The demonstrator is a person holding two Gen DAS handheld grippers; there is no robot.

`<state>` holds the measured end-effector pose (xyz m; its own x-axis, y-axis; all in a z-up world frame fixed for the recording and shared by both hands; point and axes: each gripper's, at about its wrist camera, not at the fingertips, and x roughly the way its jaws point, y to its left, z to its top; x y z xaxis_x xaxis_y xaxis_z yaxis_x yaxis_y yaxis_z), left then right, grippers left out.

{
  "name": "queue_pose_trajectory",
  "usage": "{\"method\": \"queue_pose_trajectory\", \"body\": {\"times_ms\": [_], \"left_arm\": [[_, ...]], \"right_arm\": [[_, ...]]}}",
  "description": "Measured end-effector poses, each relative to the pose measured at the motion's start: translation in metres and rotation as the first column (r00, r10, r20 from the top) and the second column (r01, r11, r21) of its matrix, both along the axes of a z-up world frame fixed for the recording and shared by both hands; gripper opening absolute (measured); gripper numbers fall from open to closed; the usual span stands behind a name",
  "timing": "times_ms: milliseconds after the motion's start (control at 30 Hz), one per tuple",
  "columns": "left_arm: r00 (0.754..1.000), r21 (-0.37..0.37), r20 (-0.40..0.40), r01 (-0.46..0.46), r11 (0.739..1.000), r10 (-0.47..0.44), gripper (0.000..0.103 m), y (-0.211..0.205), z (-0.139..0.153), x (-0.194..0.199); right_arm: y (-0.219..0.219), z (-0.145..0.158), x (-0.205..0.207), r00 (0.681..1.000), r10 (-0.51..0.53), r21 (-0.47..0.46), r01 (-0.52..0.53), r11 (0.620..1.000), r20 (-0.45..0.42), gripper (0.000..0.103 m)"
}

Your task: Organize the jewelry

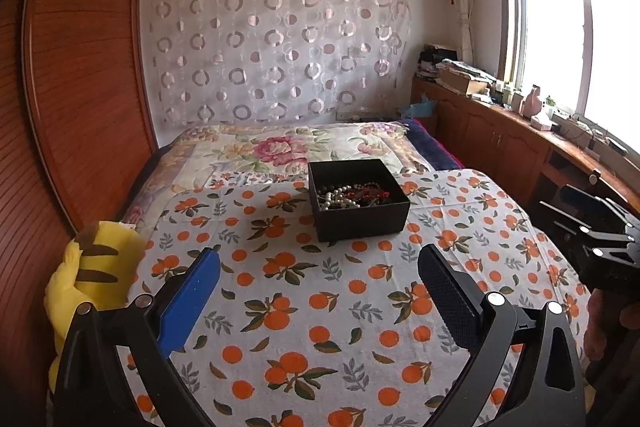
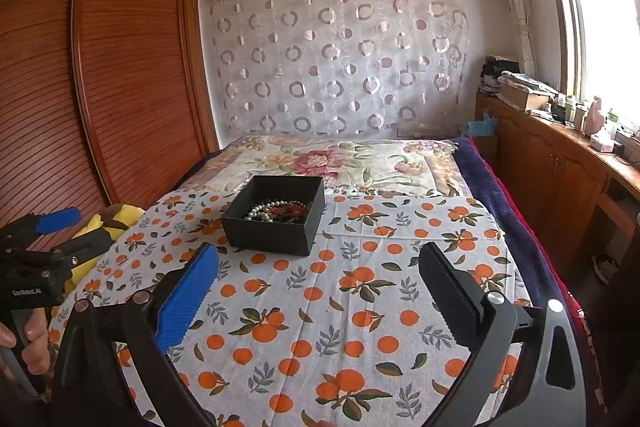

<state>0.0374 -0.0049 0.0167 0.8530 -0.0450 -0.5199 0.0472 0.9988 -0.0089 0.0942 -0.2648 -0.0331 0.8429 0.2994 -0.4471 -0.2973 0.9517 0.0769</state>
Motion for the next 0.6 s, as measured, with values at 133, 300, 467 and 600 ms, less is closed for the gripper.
{"method": "queue_pose_trajectory", "body": {"times_ms": [133,300,467,600], "left_arm": [[1.000,0.002,0.007,-0.002,1.000,0.002,0.096,0.0000,0.0015,-0.0009],[1.000,-0.001,0.007,-0.002,1.000,0.002,0.096,0.0007,0.0020,-0.0006],[1.000,-0.002,0.007,-0.001,1.000,0.001,0.096,0.0010,0.0020,-0.0005],[1.000,0.000,0.008,0.002,1.000,-0.002,0.096,0.0001,0.0026,-0.0014]], "right_arm": [[0.0003,0.0002,-0.0001,1.000,0.003,0.001,-0.003,1.000,-0.002,0.101],[-0.0009,0.0004,-0.0008,1.000,-0.002,0.003,0.002,1.000,-0.002,0.101],[-0.0015,0.0005,-0.0012,1.000,-0.002,0.002,0.002,1.000,-0.002,0.101],[-0.0014,0.0007,-0.0012,1.000,-0.001,0.005,0.002,1.000,-0.002,0.101]]}}
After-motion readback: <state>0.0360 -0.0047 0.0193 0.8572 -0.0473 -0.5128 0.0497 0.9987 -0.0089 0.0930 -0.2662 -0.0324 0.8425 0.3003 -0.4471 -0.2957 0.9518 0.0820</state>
